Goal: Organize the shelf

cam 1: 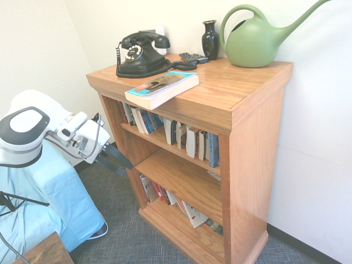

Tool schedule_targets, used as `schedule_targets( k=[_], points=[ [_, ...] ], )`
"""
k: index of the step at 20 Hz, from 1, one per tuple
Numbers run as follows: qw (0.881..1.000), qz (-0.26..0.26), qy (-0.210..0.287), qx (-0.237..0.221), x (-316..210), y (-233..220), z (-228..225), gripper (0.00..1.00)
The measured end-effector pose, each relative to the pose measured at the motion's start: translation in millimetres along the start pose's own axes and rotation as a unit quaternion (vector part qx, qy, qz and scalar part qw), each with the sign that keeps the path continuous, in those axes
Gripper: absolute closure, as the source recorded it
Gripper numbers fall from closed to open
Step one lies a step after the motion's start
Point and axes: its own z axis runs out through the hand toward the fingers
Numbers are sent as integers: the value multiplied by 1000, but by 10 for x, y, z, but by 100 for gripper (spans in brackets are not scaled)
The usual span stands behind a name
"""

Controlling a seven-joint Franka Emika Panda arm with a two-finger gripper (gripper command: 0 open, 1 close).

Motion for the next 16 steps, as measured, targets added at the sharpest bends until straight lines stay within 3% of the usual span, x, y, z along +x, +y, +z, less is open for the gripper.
schedule_targets(
  k=[6,16],
  points=[
    [986,-31,142,-86,305,6,-396,0],
    [957,-93,245,-128,373,-451,-656,0]
  ],
)
